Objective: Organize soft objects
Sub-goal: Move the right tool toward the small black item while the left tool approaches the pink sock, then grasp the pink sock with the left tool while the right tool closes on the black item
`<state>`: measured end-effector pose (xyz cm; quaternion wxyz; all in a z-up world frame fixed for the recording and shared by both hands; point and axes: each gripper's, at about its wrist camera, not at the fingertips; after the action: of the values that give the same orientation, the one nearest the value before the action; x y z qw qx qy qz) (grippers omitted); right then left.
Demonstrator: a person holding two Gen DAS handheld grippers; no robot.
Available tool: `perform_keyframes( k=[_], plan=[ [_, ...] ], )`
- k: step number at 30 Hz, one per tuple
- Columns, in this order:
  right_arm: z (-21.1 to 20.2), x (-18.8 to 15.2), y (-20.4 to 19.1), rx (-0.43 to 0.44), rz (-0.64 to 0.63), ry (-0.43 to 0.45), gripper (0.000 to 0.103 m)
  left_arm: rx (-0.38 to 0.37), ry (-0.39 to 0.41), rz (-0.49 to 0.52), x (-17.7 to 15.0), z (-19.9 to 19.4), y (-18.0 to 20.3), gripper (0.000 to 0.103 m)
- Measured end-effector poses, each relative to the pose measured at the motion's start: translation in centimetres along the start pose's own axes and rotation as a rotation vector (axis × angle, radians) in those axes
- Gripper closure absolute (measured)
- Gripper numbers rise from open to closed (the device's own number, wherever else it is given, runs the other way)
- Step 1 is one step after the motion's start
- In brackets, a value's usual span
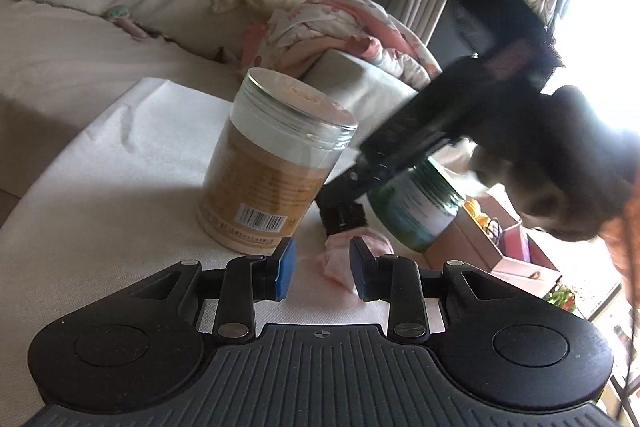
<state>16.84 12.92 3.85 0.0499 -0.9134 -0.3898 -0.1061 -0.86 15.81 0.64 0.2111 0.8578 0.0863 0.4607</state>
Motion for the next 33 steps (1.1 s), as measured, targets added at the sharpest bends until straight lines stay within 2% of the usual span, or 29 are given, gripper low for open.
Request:
perform_keyframes(
  k=[3,6,10,13,16,19,22,25,28,33],
  plan=[
    [-0.8,-1.8,-1.4,0.078,-0.050,0.021,0.088,0.007,-0.006,0.015,0.0,0.1,0.3,0.070],
    [-2.0,-3.5,-2.3,0.029,-0.141,0.094,0.085,0.016,-0.008,0.015,0.0,0.2,0.3,0.070],
    [-3.4,-6.6,-1.9,0.080,-0.170,0.084,0.085,0.027,-0.021,0.003,0.0,0.4,0.2,0.070],
    [-3.2,-8.6,-1.1,0.025,-0.148,0.079,0.085,0.030,-0.033,-0.002,0.1,0.6,0.1,0.070],
    [-3.6,-9.2,1.1,-0.033,-0.056,0.107,0.086,0.034,-0.030,0.012,0.1,0.6,0.4,0.070],
    [-4.0,-9.1,3.3,0.007,0.024,0.123,0.088,0.049,-0.037,0.080,0.4,0.6,1.8,0.070],
    [-3.8,-9.4,3.6,-0.051,0.012,0.154,0.087,0.085,-0.064,0.165,1.3,1.4,3.9,0.070],
    [-4.2,-10.6,3.9,-0.035,0.028,0.177,0.081,0.110,-0.106,0.282,1.8,2.9,5.9,0.070],
    [-4.8,-11.7,4.3,-0.017,0.025,0.229,0.077,0.166,-0.144,0.387,1.8,4.7,7.6,0.070],
    [-6.0,-12.9,4.2,-0.012,-0.004,0.326,0.075,0.192,-0.213,0.423,1.4,7.0,8.0,0.070]
  ],
)
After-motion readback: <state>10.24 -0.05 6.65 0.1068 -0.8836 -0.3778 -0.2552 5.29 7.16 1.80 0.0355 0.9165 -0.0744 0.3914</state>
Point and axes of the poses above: each gripper's, at about its wrist camera, not at the fingertips, and z roughly the way its jaws point, y to its right, x to its top, and after that the axes turned 6 degrees about -y, right-handed
